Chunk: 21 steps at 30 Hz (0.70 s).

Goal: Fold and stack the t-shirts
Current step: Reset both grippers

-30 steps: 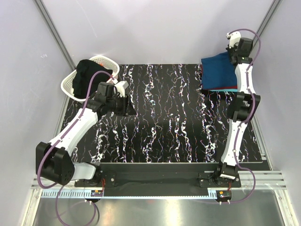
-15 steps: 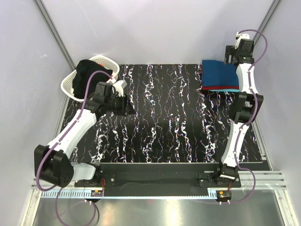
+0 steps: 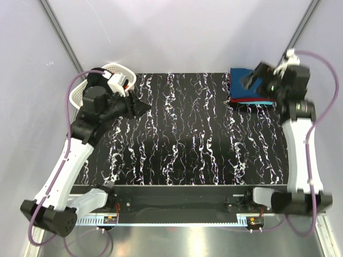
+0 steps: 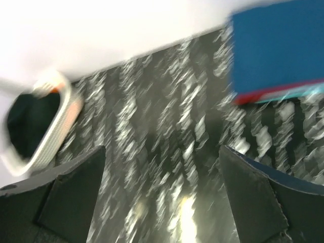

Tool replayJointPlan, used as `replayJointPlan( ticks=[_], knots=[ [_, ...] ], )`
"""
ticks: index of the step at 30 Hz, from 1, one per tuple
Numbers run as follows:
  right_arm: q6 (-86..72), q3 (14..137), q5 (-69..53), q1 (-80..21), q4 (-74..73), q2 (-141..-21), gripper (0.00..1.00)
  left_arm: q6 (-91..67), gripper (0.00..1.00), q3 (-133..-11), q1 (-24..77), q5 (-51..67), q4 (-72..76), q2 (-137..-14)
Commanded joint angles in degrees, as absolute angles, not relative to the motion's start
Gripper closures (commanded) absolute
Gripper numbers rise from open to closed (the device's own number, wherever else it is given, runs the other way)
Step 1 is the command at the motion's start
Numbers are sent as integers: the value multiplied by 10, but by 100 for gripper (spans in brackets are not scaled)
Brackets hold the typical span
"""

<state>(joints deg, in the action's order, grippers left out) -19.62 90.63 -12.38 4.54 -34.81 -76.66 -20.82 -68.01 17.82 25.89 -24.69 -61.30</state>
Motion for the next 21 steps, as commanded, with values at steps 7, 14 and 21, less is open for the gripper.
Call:
replayJointPlan(
  ticks=[7,14,21],
  knots=[
    [-325,653,-300,33,-387,-516,0,-196,29,-634,173,236,-231,-510],
    [-352,593,-311,33,-377,-454,0,-198,1,-597,173,247,-250,-462],
    [-338,589,-336,33,-359,-431,0,-206,1,-585,172,242,-254,-444]
  ],
)
